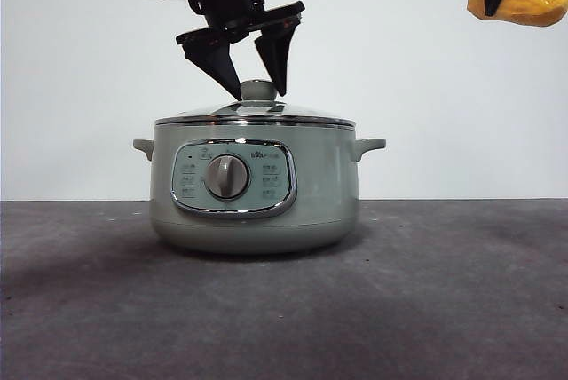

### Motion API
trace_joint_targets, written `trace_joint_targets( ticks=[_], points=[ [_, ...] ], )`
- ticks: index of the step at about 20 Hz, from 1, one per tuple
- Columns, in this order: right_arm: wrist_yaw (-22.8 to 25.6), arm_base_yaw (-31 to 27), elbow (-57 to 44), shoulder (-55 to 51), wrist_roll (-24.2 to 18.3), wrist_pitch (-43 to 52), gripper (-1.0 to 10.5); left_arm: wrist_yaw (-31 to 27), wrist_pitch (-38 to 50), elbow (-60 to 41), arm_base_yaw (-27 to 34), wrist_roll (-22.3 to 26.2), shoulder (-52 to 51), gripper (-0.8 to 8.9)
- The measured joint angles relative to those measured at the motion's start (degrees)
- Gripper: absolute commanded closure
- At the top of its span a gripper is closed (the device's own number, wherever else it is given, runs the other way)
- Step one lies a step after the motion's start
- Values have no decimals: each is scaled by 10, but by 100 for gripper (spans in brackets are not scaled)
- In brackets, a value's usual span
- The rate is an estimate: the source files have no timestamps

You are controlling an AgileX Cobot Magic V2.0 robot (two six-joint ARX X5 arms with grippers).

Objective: Pick up the corn,open the lid,put the corn in the pot,close the lid

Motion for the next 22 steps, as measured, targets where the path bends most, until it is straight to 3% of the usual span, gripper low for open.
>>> trace_joint_targets(
  ticks=[3, 8, 15, 22],
  points=[
    [0, 0, 0, 0, 0, 0, 957, 3, 0, 0, 0, 0, 0, 587],
    [0, 0, 0, 0, 0, 0, 957, 3, 0, 0, 0, 3, 0, 826],
    [0, 0, 0, 0, -4, 0, 957, 3, 2, 3, 2, 10, 1, 826],
    [0, 0, 0, 0, -4, 0, 957, 3, -34, 89, 4, 10, 13, 826]
  ],
)
